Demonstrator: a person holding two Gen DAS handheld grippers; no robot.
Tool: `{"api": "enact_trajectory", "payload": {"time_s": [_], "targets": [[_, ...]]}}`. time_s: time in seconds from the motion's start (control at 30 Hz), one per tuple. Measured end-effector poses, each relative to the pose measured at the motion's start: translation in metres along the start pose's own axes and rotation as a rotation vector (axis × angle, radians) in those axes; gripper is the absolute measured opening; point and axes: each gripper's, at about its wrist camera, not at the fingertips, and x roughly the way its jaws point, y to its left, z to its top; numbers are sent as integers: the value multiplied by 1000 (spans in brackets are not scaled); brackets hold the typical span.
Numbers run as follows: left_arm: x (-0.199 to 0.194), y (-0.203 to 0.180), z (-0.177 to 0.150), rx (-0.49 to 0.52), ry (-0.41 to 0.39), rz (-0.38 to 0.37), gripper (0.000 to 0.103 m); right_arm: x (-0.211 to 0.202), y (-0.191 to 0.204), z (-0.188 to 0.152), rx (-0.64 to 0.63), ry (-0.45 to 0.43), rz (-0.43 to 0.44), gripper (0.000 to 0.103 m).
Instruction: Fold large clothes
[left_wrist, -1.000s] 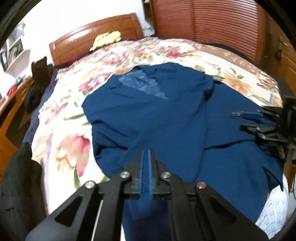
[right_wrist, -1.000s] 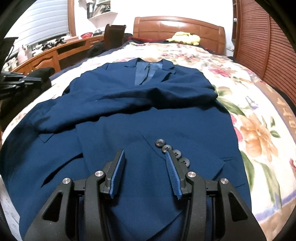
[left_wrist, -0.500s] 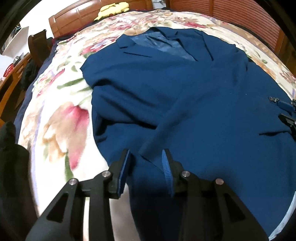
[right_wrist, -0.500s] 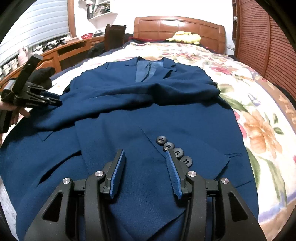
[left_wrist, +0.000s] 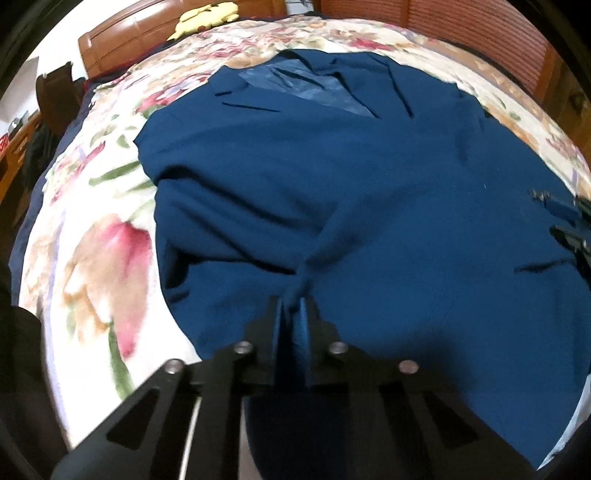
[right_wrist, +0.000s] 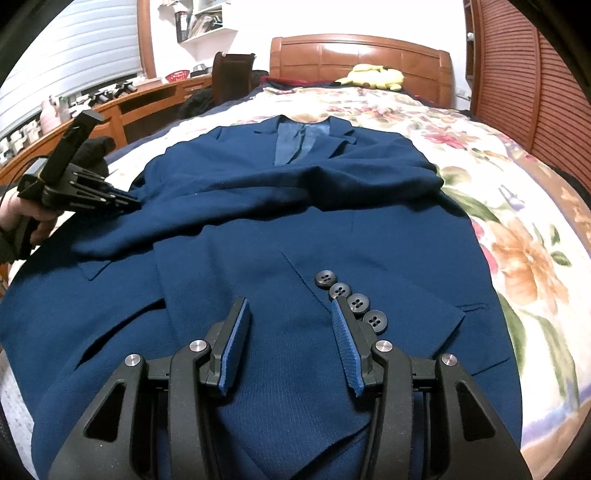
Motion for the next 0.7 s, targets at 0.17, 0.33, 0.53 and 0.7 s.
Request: {"api": "enact_trajectory", "payload": {"time_s": [0.17, 0.33, 0.53, 0.7], "targets": [[-18, -6, -5, 9, -43, 25, 0, 0, -1, 0, 3, 3, 4, 47], [-55, -19, -10, 30, -127, 24, 0, 0, -1, 0, 3, 2, 4, 47], [-113, -63, -27, 98, -242, -40, 0, -3, -3, 1, 21, 7, 16, 47], [-143, -100, -53, 130, -309, -92, 0, -24, -5, 6, 32, -34, 9, 46]]}}
